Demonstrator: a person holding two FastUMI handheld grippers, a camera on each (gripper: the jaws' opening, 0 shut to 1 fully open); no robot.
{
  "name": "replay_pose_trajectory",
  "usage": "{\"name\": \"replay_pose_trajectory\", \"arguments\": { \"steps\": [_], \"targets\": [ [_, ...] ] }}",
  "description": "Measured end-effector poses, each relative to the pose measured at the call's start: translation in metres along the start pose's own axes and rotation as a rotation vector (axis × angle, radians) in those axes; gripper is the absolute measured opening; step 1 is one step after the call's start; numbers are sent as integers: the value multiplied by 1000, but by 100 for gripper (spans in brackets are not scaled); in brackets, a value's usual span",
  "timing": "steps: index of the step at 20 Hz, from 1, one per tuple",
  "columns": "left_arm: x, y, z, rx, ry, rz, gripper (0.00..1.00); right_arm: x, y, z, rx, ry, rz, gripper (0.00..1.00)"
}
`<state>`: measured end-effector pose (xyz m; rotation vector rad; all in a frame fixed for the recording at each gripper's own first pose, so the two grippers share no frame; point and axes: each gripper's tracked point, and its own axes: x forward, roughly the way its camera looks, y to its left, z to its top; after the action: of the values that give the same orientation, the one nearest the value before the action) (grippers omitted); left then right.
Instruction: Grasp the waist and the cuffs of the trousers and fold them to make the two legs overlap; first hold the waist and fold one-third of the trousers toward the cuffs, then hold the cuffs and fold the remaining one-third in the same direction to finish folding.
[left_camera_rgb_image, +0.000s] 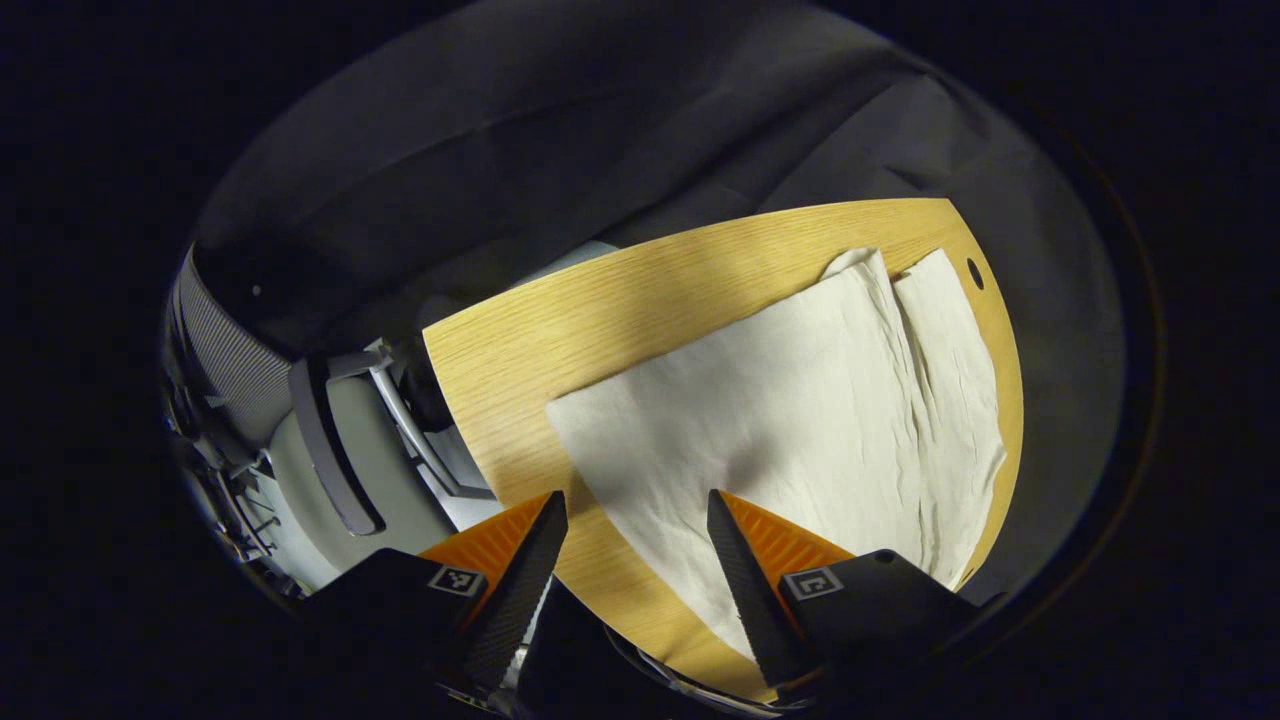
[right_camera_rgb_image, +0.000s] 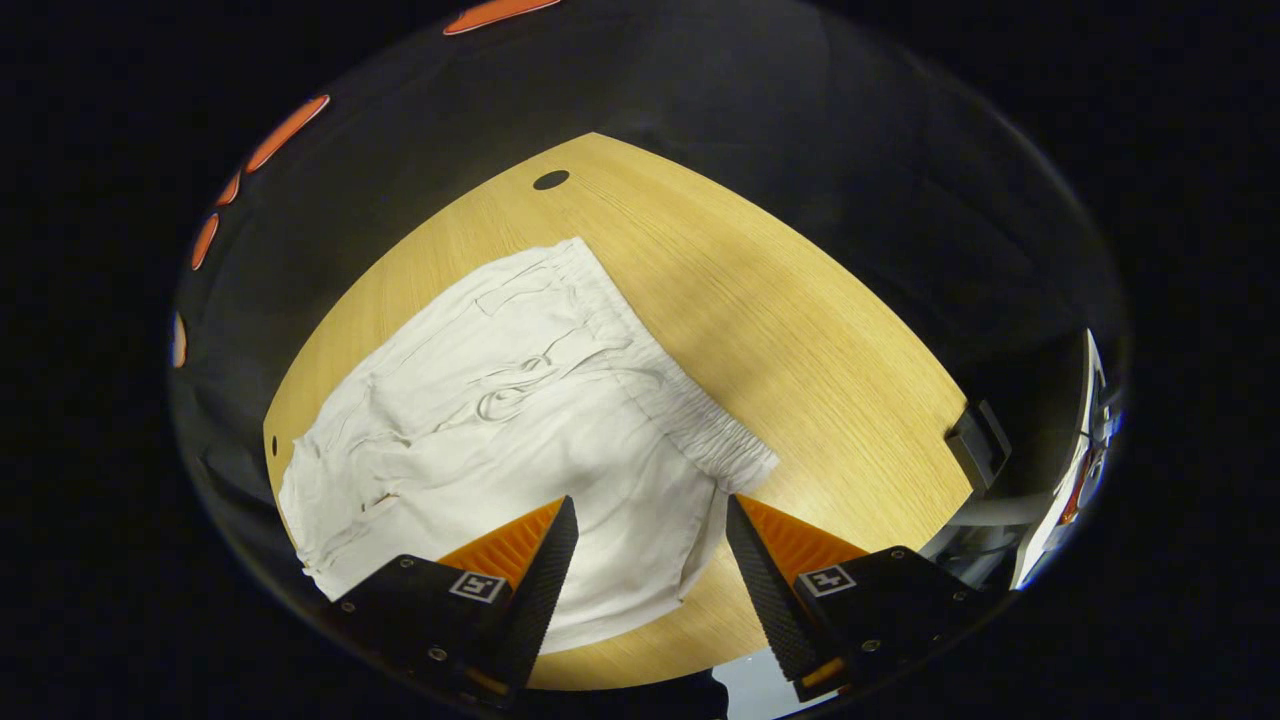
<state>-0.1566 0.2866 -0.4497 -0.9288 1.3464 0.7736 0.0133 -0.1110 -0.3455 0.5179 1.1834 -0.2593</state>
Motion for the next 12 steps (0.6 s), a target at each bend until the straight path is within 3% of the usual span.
{"name": "replay_pose_trajectory", "arguments": {
  "steps": [2,7,9,12],
  "targets": [
    [1,-1,4,-9,1,-11,93,4,-4,-1,-7,0,-8,90],
    [6,-27,16,-93,-23,-177,89,12,-4,-5,2,10,-3,90],
    [10,-36,16,-173,-14,-241,75,15,-7,-7,10,14,-6,90],
    [18,-35,21,-205,-37,-288,16,18,-11,-7,35,9,2,90]
  ]
}}
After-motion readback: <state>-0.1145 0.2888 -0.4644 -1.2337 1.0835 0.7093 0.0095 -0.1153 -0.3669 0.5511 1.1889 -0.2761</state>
